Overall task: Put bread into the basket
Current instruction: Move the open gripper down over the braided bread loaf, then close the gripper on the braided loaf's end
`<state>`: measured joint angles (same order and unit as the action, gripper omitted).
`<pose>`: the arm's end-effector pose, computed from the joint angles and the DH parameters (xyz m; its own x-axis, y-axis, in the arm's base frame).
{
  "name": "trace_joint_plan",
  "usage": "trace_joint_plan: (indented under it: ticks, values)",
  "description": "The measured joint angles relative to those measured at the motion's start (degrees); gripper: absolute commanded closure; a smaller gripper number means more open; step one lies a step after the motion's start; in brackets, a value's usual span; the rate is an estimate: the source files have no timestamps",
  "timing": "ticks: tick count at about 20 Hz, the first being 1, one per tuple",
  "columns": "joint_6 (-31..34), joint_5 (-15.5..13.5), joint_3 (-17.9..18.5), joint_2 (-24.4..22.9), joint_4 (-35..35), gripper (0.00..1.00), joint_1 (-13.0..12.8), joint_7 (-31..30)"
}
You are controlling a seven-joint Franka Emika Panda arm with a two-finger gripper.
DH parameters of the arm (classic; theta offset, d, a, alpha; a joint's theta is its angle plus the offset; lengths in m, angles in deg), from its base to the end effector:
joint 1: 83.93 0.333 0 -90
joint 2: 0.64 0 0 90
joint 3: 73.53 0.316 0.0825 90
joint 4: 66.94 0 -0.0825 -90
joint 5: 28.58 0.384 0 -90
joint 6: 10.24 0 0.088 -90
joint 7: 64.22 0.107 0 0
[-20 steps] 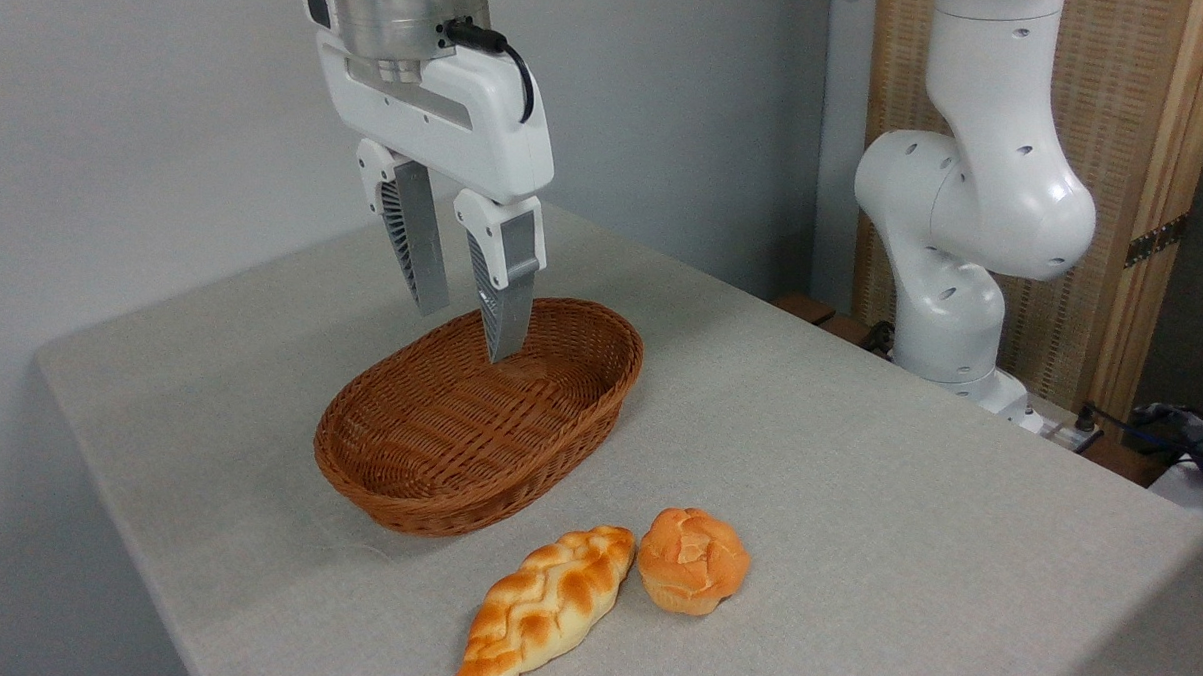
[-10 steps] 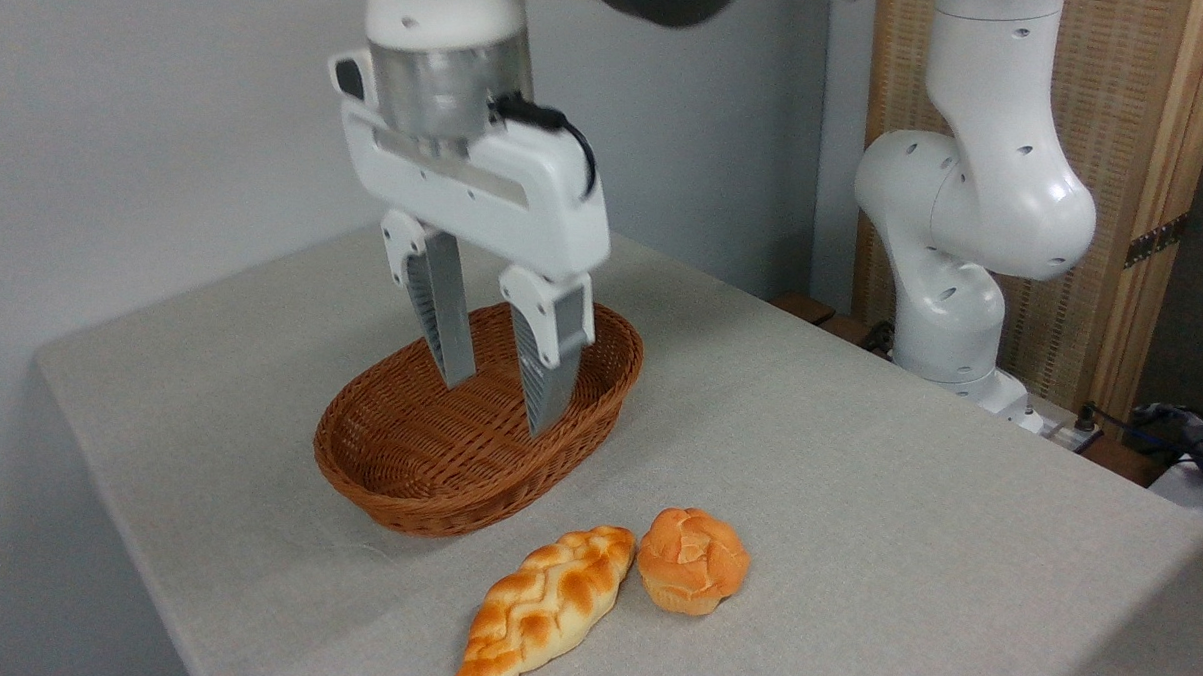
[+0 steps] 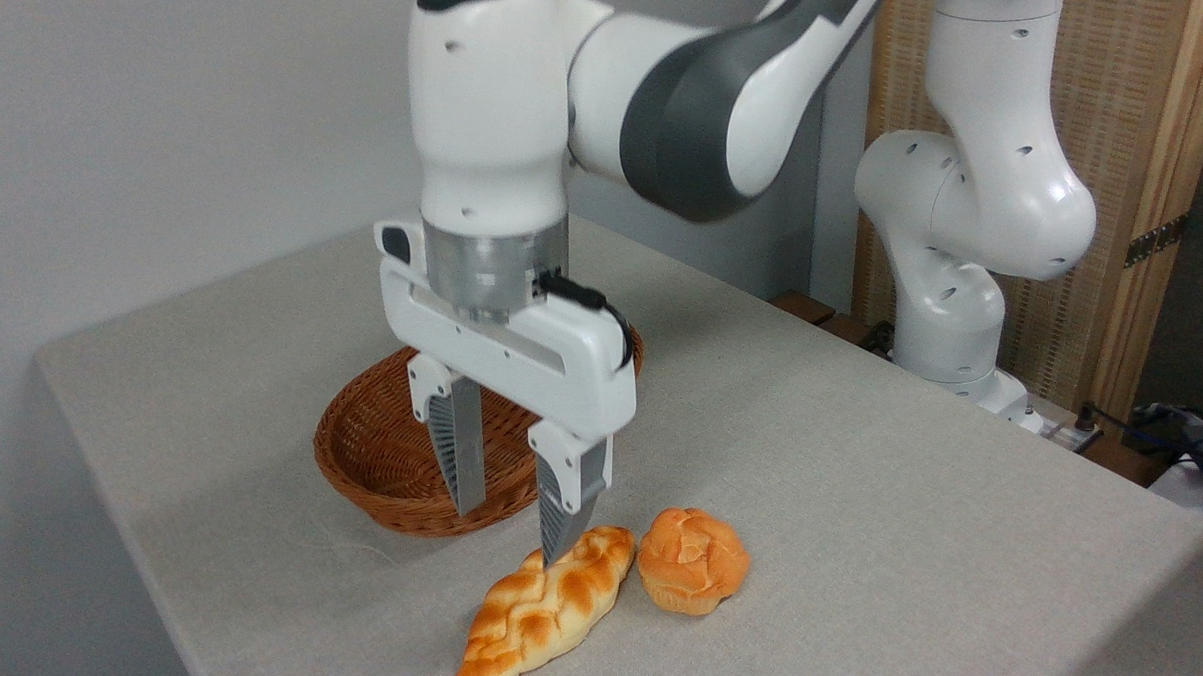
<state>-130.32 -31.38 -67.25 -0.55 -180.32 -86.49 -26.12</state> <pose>0.5668 0.0345 0.4755 0.8306 -0.5443 0.1177 -0.5442 -0.8382 -0.0356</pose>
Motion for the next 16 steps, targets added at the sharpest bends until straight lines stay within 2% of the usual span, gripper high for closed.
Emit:
trace_joint_plan:
  ticks: [14,16]
  values:
    - [-1.3,0.2,0.8,3.9,-1.6,0.00,0.0,0.0]
    - [-1.3,2.5,0.8,4.1,-1.6,0.00,0.0,0.0]
